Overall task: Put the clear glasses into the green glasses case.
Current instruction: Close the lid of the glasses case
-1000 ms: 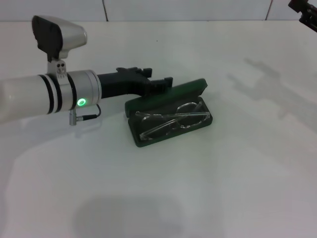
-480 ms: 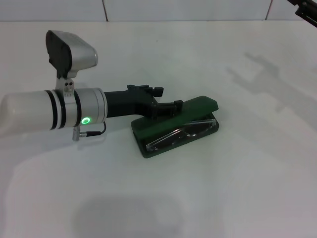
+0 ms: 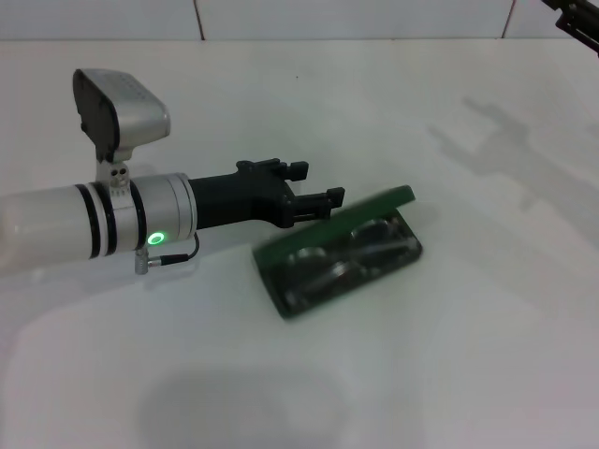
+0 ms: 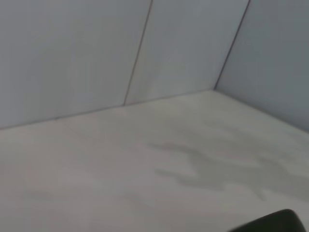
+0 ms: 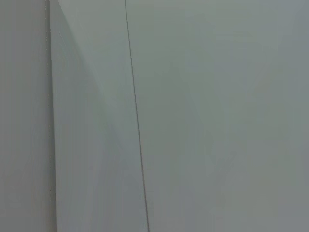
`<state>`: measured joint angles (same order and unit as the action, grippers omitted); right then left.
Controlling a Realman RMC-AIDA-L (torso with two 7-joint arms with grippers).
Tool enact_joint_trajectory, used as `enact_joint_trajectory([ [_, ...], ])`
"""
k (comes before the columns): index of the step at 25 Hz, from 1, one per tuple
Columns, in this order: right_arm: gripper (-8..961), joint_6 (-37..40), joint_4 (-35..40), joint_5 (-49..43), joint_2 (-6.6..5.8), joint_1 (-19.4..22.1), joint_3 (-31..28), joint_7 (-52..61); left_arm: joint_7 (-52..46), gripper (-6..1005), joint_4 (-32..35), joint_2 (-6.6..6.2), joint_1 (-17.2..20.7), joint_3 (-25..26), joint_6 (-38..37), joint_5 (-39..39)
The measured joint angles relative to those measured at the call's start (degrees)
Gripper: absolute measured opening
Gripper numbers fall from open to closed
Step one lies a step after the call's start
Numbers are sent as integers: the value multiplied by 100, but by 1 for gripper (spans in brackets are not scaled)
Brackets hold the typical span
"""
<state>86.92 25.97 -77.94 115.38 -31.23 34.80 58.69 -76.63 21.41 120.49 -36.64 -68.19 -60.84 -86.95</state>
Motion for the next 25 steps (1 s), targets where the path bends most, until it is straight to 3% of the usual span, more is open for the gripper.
enact_joint_trajectory([
  [9, 752, -20, 10, 20, 2, -16, -56, -58, 422, 758, 12, -14, 165, -2, -419, 140],
  [15, 752, -85, 20, 116, 2, -27, -3, -77, 404, 756, 26, -28, 163, -337, -491, 211],
  [25, 752, -113, -1, 86, 20, -35, 238, -112, 410, 756, -8, 0, 185, -462, -690, 253],
])
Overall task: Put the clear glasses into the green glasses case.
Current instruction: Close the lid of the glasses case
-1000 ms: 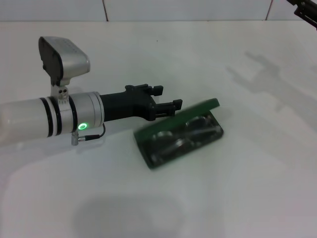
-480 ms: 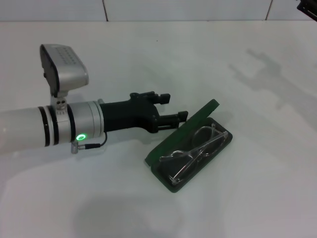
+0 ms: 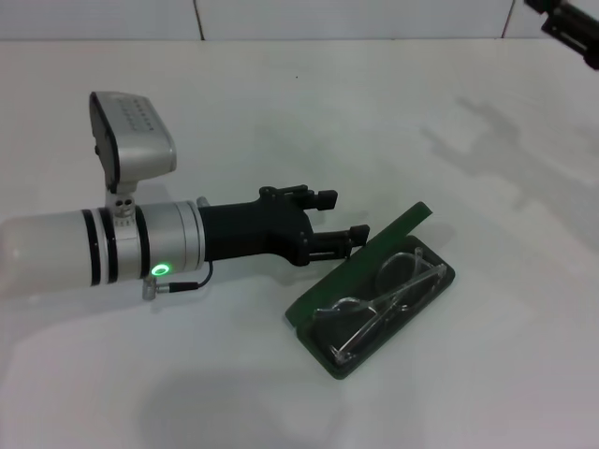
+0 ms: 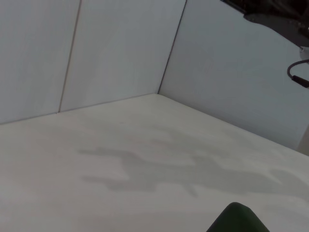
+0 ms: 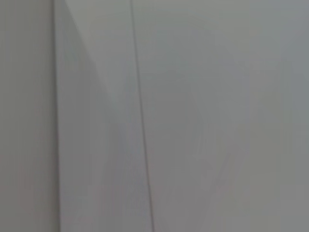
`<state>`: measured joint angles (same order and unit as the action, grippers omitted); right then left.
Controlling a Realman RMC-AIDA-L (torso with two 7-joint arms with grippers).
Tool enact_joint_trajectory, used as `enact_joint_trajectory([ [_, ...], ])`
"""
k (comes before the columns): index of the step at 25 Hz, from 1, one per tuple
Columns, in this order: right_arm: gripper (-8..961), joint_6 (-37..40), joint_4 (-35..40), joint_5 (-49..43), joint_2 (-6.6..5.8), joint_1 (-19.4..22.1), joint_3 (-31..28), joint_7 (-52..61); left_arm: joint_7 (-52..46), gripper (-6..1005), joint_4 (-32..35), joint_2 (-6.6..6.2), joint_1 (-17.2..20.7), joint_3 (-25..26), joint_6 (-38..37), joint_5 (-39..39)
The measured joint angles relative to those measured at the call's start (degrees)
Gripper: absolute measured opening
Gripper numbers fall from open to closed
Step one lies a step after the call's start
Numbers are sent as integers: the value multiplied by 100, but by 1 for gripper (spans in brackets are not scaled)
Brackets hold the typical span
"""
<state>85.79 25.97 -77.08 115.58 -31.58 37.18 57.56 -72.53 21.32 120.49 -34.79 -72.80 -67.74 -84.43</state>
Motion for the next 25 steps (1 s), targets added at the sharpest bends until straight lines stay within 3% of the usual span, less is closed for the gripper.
enact_joint_trajectory([
  [5, 752, -28, 280, -282, -69, 30, 696, 53, 29, 756, 4, 6, 105, -104, -9, 146],
  [11, 752, 14, 1428, -1968, -394, 0, 1866, 816, 285, 756, 295, -65, 514, -67, -156, 1094],
  [15, 751, 60, 2046, -3093, -265, -31, 1945, 888, 657, 756, 669, -84, 1002, -63, -326, 1769],
  [19, 751, 94, 2534, -3854, -44, -44, 2063, 897, 724, 756, 782, -109, 1149, -64, -467, 1896],
  [25, 751, -259, 2627, -3962, 10, -325, 2882, 897, 738, 757, 778, -114, 1158, -68, -481, 1895],
])
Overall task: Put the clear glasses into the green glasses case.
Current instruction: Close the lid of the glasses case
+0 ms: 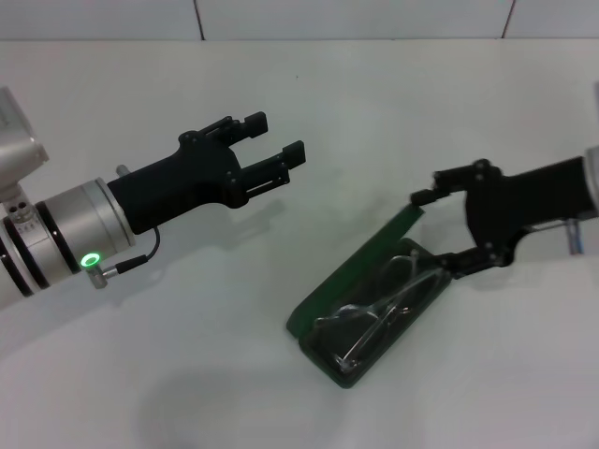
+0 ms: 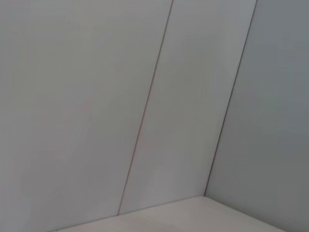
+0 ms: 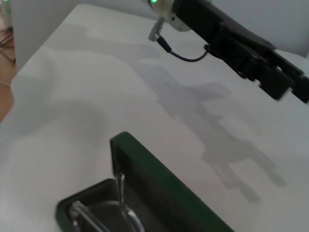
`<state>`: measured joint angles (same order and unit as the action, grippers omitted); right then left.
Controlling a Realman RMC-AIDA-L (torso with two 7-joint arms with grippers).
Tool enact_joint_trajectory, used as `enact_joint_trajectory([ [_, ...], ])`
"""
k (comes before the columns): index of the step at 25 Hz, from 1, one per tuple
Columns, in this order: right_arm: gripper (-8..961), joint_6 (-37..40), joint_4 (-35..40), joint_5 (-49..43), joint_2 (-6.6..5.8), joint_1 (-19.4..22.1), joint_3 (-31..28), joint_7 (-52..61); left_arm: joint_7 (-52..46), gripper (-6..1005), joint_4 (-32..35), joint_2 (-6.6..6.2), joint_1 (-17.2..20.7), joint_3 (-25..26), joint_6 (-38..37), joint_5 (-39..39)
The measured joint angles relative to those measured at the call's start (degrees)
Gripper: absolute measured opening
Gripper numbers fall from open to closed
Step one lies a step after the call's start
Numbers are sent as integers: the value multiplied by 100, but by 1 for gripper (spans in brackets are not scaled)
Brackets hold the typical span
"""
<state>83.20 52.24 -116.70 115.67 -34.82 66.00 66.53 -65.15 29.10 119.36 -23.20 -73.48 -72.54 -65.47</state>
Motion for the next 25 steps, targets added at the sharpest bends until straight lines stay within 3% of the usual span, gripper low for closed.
enact_joint_trajectory([
  [10, 750, -930, -157, 24, 54, -374, 1022, 177, 15, 757, -29, 0, -1, 0, 4, -19],
  [21, 495, -930, 673, 432, 8, 298, 916, 142, 20, 757, -28, -9, 9, 0, 4, -10],
  [25, 497, -763, 642, 673, 3, 408, 942, 23, 28, 757, -28, -9, 9, 1, 3, -16],
])
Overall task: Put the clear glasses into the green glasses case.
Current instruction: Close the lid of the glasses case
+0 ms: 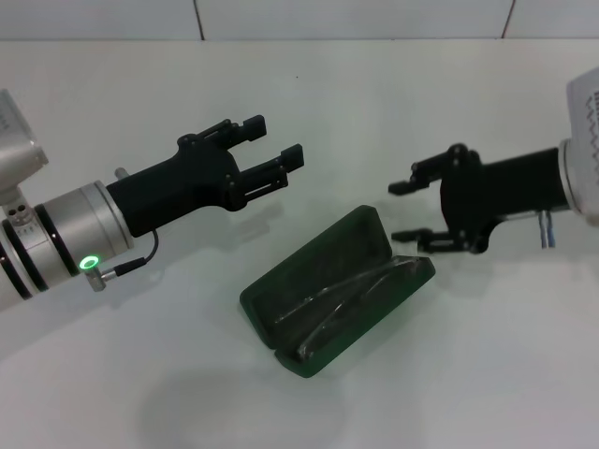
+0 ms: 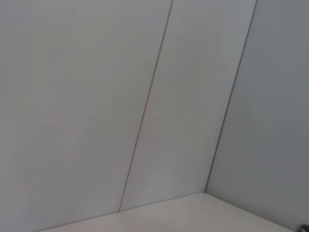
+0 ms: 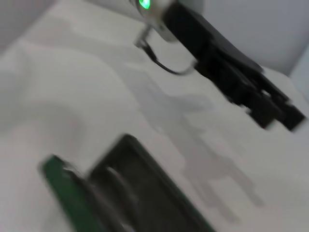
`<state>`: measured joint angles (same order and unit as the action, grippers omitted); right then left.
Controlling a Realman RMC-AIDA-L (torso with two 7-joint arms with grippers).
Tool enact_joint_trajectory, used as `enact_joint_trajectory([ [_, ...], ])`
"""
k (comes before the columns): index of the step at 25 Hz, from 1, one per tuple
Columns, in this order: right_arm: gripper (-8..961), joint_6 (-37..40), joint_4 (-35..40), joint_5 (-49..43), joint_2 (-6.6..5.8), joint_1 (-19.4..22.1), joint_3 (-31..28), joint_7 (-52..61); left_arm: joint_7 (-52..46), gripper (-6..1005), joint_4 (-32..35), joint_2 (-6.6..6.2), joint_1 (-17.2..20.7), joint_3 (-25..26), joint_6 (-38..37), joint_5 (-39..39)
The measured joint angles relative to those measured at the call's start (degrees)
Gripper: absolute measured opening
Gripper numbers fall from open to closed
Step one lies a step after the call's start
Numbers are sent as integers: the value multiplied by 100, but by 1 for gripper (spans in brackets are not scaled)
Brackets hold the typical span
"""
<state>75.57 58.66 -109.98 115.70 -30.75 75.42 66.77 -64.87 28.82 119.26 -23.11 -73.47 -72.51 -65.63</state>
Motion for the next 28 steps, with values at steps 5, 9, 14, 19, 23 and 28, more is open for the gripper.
enact_joint_trajectory([
  [5, 498, 694, 12, 73, -7, 129, -4, -250, 4, 757, -3, 6, 0, 0, 2, -2],
  [9, 500, 958, -9, -164, -29, 98, 11, -242, 10, 757, -5, 9, -18, 0, 27, -7],
  [14, 501, 1308, -24, -567, -20, 84, 25, -201, 10, 757, -8, 10, -34, 0, 48, -13],
  [19, 503, 1654, 63, -811, -42, 93, -84, -141, 10, 757, -15, 10, -31, 0, 56, -20],
  [23, 504, 1969, 198, -849, -41, 188, -399, -230, 11, 757, -17, 9, -35, -2, 61, -27],
  [28, 506, 2492, 131, -1000, -39, 156, -747, -407, 29, 757, -75, 9, -82, -1, 71, -29],
])
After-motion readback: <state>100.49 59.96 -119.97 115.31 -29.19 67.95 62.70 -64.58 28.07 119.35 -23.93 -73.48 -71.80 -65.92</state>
